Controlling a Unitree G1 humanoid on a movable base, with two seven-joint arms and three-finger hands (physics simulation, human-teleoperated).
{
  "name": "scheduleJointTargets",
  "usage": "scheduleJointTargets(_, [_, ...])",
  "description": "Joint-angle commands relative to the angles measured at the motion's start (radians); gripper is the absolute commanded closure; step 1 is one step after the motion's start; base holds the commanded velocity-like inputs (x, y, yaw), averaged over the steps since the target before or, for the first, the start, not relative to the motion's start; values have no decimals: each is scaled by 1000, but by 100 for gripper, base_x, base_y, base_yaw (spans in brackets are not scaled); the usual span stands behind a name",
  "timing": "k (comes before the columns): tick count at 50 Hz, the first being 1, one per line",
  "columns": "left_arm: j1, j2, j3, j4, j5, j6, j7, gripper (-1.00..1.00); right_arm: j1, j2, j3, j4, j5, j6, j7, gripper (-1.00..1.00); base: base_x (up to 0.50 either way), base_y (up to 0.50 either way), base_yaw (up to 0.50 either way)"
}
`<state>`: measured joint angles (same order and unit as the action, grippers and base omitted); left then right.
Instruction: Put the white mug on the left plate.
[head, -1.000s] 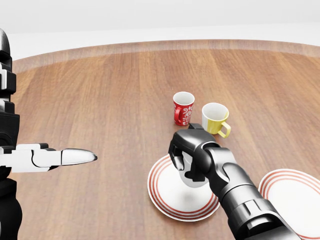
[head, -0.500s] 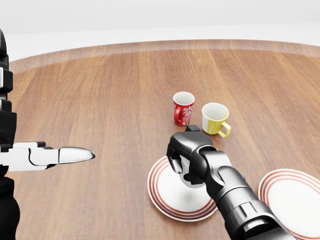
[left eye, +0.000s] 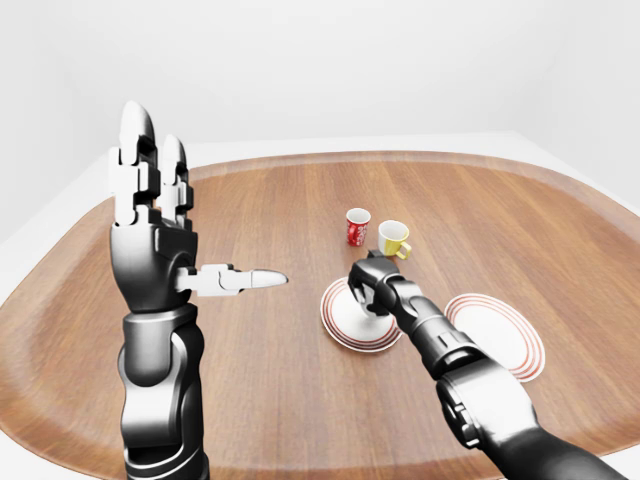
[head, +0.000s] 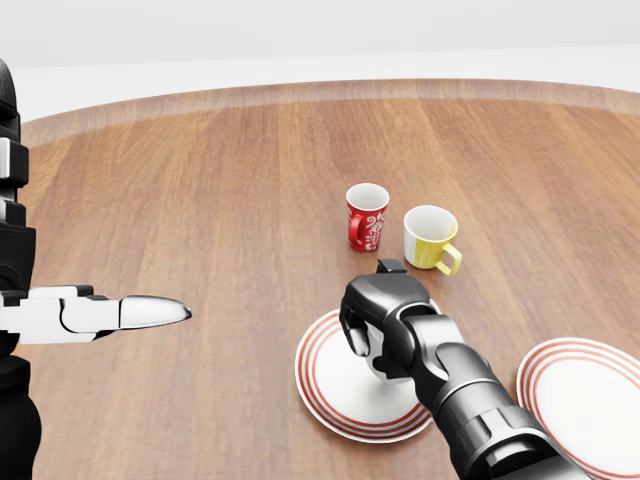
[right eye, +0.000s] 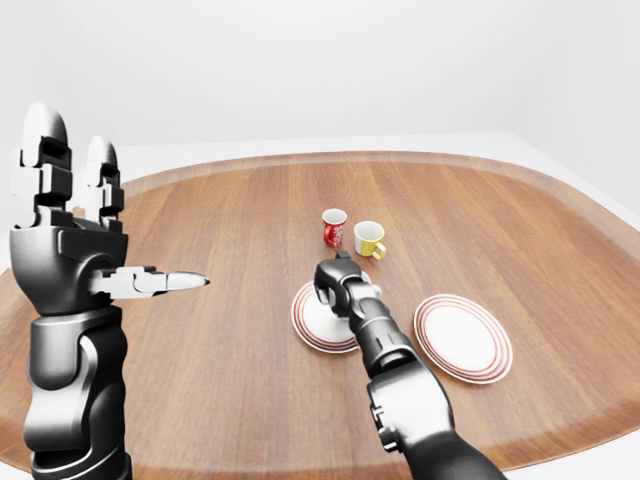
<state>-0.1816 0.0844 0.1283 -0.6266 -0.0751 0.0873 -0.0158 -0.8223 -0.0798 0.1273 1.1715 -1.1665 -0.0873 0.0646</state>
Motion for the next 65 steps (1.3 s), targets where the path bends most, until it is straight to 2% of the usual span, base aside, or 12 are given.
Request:
scheduleJointTargets(1, [4, -2, -2, 0, 2, 0, -1, -100, -2, -2, 5, 6, 31, 0, -14, 100, 0, 0, 0])
scheduleJointTargets(8, [5, -2, -2, -2, 2, 0, -1, -100, -5, 0, 5, 7, 29, 0, -21, 100, 0, 0, 0])
scheduleJointTargets(9, [4, -2, -2, -3, 2, 0, -1, -100, -13, -1, 0, 4, 34, 0, -17, -25, 0, 0, 0])
scheduleJointTargets(10, [4, -2, -2, -1, 2, 0, -1, -100, -18, -2, -3, 2, 38, 0, -13, -100, 0, 0, 0])
scheduleJointTargets(37, [8, -4, -4, 0, 4, 0, -2, -100, 21, -11, 7, -12, 10, 0, 8, -100, 0, 0, 0])
scheduleJointTargets(50, [7, -3, -3, 0, 3, 0, -3, -100, 23, -27, -2, -124, -6, 0, 58, -100, 0, 0, 0])
scheduleJointTargets(58, [5, -2, -2, -1, 3, 0, -4, -100, 38, -35, -18, -255, -6, 0, 132, -100, 0, 0, 0])
scheduleJointTargets(64, [4, -3, -3, -4, 3, 0, -3, -100, 100, -1, -66, -504, 135, 0, 338, -100, 0, 0, 0])
scheduleJointTargets(65, [5, -3, -3, -4, 3, 0, -3, -100, 105, 4, -68, -535, 159, 13, 364, -100, 0, 0, 0])
